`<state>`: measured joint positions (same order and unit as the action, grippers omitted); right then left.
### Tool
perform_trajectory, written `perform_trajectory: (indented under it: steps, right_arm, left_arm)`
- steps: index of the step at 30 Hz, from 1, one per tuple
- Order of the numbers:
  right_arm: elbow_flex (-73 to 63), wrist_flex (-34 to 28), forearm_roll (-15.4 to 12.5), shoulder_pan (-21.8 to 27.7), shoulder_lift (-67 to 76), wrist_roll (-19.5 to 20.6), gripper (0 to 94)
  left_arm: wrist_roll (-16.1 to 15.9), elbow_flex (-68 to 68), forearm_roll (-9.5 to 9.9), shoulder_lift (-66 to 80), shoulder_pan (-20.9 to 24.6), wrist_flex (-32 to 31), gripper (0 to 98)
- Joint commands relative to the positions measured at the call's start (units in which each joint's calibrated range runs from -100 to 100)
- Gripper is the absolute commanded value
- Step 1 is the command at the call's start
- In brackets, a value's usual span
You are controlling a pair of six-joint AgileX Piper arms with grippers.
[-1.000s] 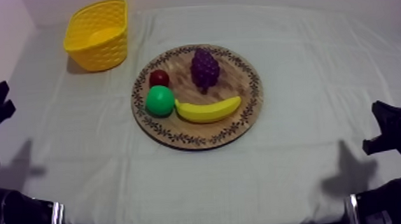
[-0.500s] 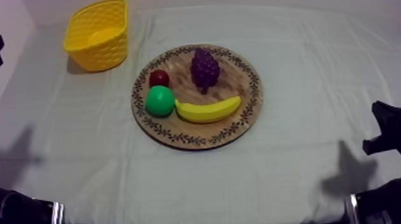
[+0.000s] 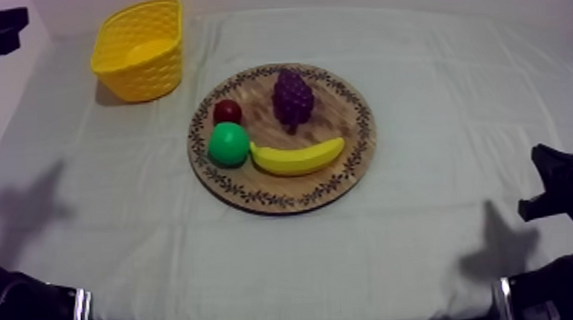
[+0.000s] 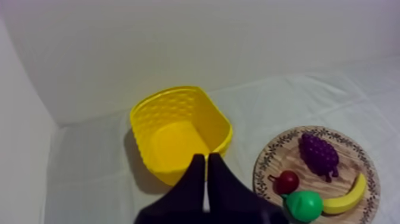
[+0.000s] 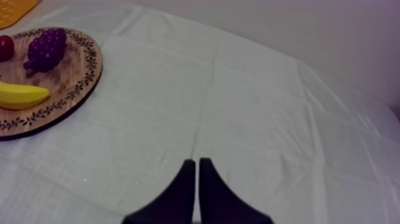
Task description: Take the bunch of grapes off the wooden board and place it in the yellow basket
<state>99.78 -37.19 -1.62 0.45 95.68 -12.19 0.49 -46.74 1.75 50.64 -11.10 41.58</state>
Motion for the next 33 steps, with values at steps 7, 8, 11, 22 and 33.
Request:
perform_trajectory:
  steps: [7, 8, 11, 22, 33]
  right_arm:
    - [-0.01, 0.01, -0.02, 0.0, 0.0, 0.0, 0.5]
    - [-0.01, 0.01, -0.02, 0.0, 0.0, 0.0, 0.5]
    - [-0.01, 0.01, -0.02, 0.0, 0.0, 0.0, 0.5]
    - [-0.01, 0.01, -0.02, 0.0, 0.0, 0.0, 0.5]
    - [-0.01, 0.01, -0.02, 0.0, 0.0, 0.0, 0.5]
  left_arm:
    - [-0.85, 6.66, 0.03, -6.7, -4.22, 1.06, 0.0]
    - [-0.98, 7.67, 0.05, -7.59, -4.71, 1.49, 0.0]
    - [-1.4, 10.75, 0.04, -10.22, -5.66, 3.02, 0.0]
    - [1.46, 20.88, 3.91, -22.26, -8.74, 4.48, 0.0]
    - [2.45, 31.49, 5.65, -33.61, -13.17, 5.4, 0.0]
